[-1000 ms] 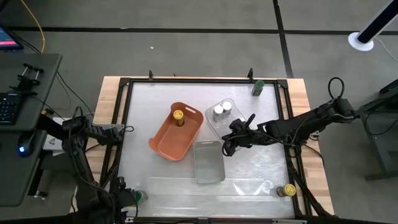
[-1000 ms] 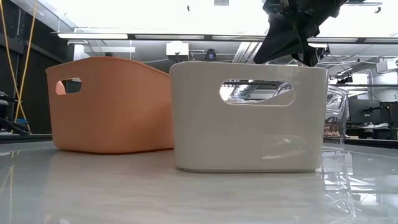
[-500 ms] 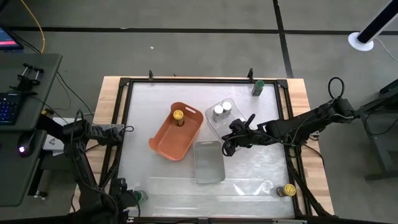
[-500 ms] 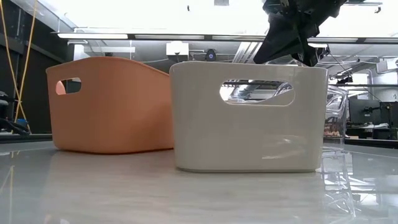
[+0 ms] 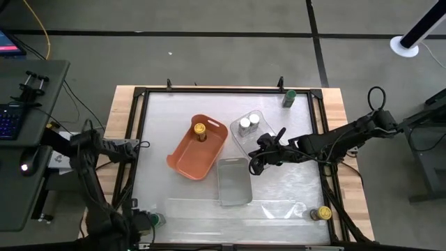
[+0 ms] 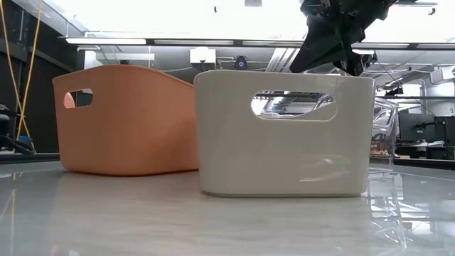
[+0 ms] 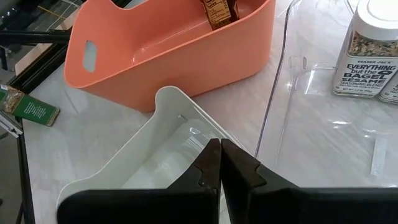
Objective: Sort spices by type
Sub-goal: Put the yellow seasoning bottle into the orange bin
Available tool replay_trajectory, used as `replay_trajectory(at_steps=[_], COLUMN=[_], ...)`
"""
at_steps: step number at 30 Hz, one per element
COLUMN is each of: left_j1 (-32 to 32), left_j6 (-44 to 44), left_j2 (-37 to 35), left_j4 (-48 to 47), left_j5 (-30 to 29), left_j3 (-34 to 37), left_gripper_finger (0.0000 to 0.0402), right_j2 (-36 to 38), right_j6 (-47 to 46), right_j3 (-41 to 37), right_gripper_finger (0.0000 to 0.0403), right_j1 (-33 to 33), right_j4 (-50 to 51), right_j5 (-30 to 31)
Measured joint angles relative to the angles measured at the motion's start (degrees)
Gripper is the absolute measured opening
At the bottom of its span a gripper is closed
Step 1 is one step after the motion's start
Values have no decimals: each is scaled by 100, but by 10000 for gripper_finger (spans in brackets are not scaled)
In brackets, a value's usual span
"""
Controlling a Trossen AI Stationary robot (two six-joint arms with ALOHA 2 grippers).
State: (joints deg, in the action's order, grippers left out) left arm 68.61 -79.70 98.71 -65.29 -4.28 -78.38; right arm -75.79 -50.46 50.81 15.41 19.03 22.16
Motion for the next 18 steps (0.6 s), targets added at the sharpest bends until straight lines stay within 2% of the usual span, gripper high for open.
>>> replay_trajectory(at_steps=[3,6,8,10,13,15,18], left_j1=[93,140,40,-247,-1088,-1910,-3253], left_j6=[120,67,-64,-124,282,1009,2494], left_j2=[-524,-1266,-1791,-2248,-2750,-2895,-2873], left_j4=[-28,-8,-57,-200,-361,-518,-574], left_j5=[257,107,-406,-1231,-2213,-2350,-2247], left_j3=[-104,-294,-378,-434,-508,-561,-567], left_gripper_finger=[191,191,191,191,191,191,191], right_j2=[0,0,0,0,1,0,0], right_j6=[45,59,59,56,-9,-53,-229], right_j3=[0,0,0,0,0,0,0], right_gripper_finger=[1,1,1,1,1,1,1], right_j1=[-1,-1,-1,-1,-1,-1,-1], right_j4=[-1,-2,0,0,-1,-1,-2], right_j5=[1,1,14,79,167,167,167])
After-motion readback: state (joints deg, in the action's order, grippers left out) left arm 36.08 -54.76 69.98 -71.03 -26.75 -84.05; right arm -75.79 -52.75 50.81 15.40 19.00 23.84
